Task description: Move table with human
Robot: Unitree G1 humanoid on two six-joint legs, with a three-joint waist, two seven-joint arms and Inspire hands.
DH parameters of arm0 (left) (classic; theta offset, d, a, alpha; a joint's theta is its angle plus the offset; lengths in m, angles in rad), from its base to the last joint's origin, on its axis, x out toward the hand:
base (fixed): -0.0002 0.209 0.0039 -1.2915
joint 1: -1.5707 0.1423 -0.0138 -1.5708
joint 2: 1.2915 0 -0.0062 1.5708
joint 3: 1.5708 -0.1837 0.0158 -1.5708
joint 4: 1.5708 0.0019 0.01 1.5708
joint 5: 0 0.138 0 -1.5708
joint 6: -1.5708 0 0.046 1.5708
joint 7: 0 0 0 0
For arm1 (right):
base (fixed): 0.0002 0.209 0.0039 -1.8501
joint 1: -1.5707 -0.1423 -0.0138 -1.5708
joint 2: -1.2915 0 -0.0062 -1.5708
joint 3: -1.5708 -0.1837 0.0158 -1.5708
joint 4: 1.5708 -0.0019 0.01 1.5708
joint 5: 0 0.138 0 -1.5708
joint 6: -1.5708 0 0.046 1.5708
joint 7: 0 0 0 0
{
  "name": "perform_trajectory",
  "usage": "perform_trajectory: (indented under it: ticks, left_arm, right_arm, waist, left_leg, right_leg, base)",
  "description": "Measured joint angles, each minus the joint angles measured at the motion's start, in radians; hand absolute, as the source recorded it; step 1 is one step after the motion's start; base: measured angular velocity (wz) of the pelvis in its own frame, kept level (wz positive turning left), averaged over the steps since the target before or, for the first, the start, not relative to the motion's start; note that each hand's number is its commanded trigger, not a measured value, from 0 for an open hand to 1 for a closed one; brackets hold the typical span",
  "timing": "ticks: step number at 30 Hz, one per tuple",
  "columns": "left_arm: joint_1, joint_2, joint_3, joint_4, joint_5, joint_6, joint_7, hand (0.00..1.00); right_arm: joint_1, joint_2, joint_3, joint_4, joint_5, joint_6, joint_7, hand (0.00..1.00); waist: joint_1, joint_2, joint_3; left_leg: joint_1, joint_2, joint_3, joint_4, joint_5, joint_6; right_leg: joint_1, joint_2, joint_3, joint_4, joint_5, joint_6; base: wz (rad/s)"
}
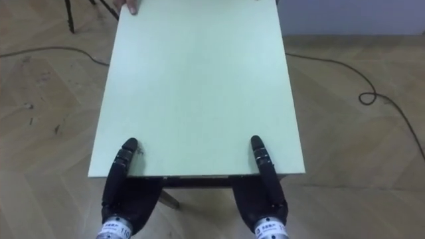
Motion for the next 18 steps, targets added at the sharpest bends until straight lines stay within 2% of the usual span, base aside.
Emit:
perform_trajectory:
  ticks: [2,3,4,6,7,8,9,10,11,12,13,14,16,17,18]
  left_arm:
    - [0.007,-0.004,-0.006,0.007,-0.002,-0.003,0.000,1.00]
    - [0.009,-0.003,-0.008,0.011,-0.002,-0.002,0.000,1.00]
    - [0.020,-0.002,-0.009,0.017,-0.002,-0.001,-0.001,1.00]
    - [0.036,0.002,-0.012,0.017,-0.002,0.002,-0.002,1.00]
    - [0.046,0.003,-0.012,0.017,-0.002,0.002,-0.002,1.00]
    - [0.052,0.004,-0.013,0.017,-0.002,0.005,-0.002,1.00]
    - [0.053,0.003,-0.015,0.017,-0.003,0.005,-0.002,1.00]
    - [0.054,0.005,-0.017,0.018,-0.002,0.006,-0.001,1.00]
    - [0.050,0.007,-0.022,0.022,0.004,0.011,0.004,1.00]
    - [0.044,0.009,-0.030,0.024,0.006,0.013,0.010,1.00]
    - [0.040,0.018,-0.041,0.023,0.008,0.017,0.017,1.00]
    - [0.041,0.026,-0.044,0.020,0.008,0.017,0.017,1.00]
    - [0.041,0.029,-0.043,0.019,0.008,0.017,0.017,1.00]
    - [0.045,0.030,-0.036,0.011,0.007,0.021,0.016,1.00]
    - [0.047,0.030,-0.029,0.003,0.008,0.025,0.016,1.00]
  right_arm:
    - [0.019,0.019,-0.031,0.001,-0.027,0.027,0.004,1.00]
    - [0.027,0.022,-0.034,0.002,-0.030,0.030,0.007,1.00]
    - [0.041,0.022,-0.035,0.007,-0.031,0.037,0.011,1.00]
    - [0.057,0.027,-0.040,0.010,-0.034,0.050,0.013,1.00]
    - [0.066,0.032,-0.050,0.011,-0.039,0.065,0.013,1.00]
    - [0.072,0.032,-0.051,0.012,-0.039,0.077,0.013,1.00]
    - [0.076,0.032,-0.050,0.012,-0.039,0.080,0.013,1.00]
    - [0.082,0.033,-0.055,0.011,-0.038,0.082,0.013,1.00]
    - [0.094,0.038,-0.060,0.010,-0.034,0.082,0.013,1.00]
    - [0.103,0.039,-0.060,0.007,-0.028,0.081,0.013,1.00]
    - [0.117,0.039,-0.061,0.005,-0.017,0.076,0.013,1.00]
    - [0.122,0.039,-0.059,0.005,-0.011,0.069,0.013,1.00]
    - [0.121,0.033,-0.050,0.005,-0.001,0.066,0.012,1.00]
    - [0.116,0.026,-0.040,0.004,0.006,0.064,0.012,1.00]
    - [0.114,0.024,-0.034,-0.001,0.008,0.062,0.012,1.00]
  waist:
    - [-0.008,-0.008,-0.0001]
    - [-0.009,-0.010,-0.0014]
    - [-0.016,-0.017,-0.0055]
    - [-0.033,-0.023,-0.0083]
    - [-0.040,-0.025,-0.0095]
    - [-0.050,-0.030,-0.0091]
    - [-0.054,-0.031,-0.0089]
    - [-0.063,-0.038,-0.0089]
    - [-0.083,-0.045,-0.0098]
    - [-0.088,-0.047,-0.0098]
    - [-0.093,-0.060,-0.0141]
    - [-0.089,-0.079,-0.0185]
    - [-0.079,-0.093,-0.0207]
    - [-0.064,-0.102,-0.0231]
    - [-0.053,-0.110,-0.0213]
  left_leg:
    - [-0.012,-0.049,0.005,-0.008,0.027,0.035]
    - [-0.010,-0.058,0.010,-0.013,0.033,0.043]
    - [-0.008,-0.075,0.021,-0.024,0.050,0.056]
    - [-0.011,-0.095,0.026,-0.025,0.065,0.077]
    - [-0.014,-0.107,0.027,-0.024,0.075,0.092]
    - [-0.018,-0.122,0.028,-0.024,0.088,0.108]
    - [-0.020,-0.128,0.029,-0.024,0.094,0.116]
    - [-0.031,-0.137,0.044,-0.018,0.107,0.132]
    - [-0.037,-0.137,0.105,-0.013,0.114,0.145]
    - [-0.039,-0.138,0.126,-0.008,0.117,0.149]
    - [-0.040,-0.144,0.158,-0.005,0.122,0.159]
    - [-0.045,-0.160,0.166,0.000,0.125,0.165]
    - [-0.068,-0.177,0.169,0.020,0.127,0.171]
    - [-0.089,-0.182,0.185,0.030,0.128,0.173]
    - [-0.100,-0.185,0.196,0.037,0.128,0.173]
  right_leg:
    - [-0.011,-0.041,0.015,-0.010,0.036,0.020]
    - [-0.008,-0.048,0.021,-0.015,0.045,0.025]
    - [0.000,-0.061,0.031,-0.031,0.068,0.036]
    - [0.008,-0.078,0.042,-0.051,0.106,0.054]
    - [0.009,-0.086,0.070,-0.062,0.139,0.074]
    - [0.007,-0.095,0.100,-0.065,0.169,0.103]
    - [0.006,-0.097,0.125,-0.069,0.185,0.119]
    - [0.001,-0.110,0.166,-0.054,0.194,0.148]
    - [-0.017,-0.149,0.172,0.080,0.123,0.181]
    - [-0.022,-0.169,0.173,0.174,0.077,0.182]
    - [-0.015,-0.209,0.178,0.355,0.002,0.190]
    - [0.017,-0.246,0.188,0.488,-0.048,0.203]
    - [0.110,-0.276,0.206,0.550,-0.074,0.209]
    - [0.175,-0.280,0.230,0.550,-0.072,0.210]
    - [0.203,-0.283,0.246,0.540,-0.069,0.211]
  base:
    - [0.00]
    - [0.00]
    - [0.05]
    - [0.09]
    - [0.09]
    - [0.08]
    - [0.14]
    - [0.35]
    - [0.50]
    - [0.64]
    - [0.43]
    - [0.23]
    - [-0.08]
    - [-0.25]
    - [-0.43]
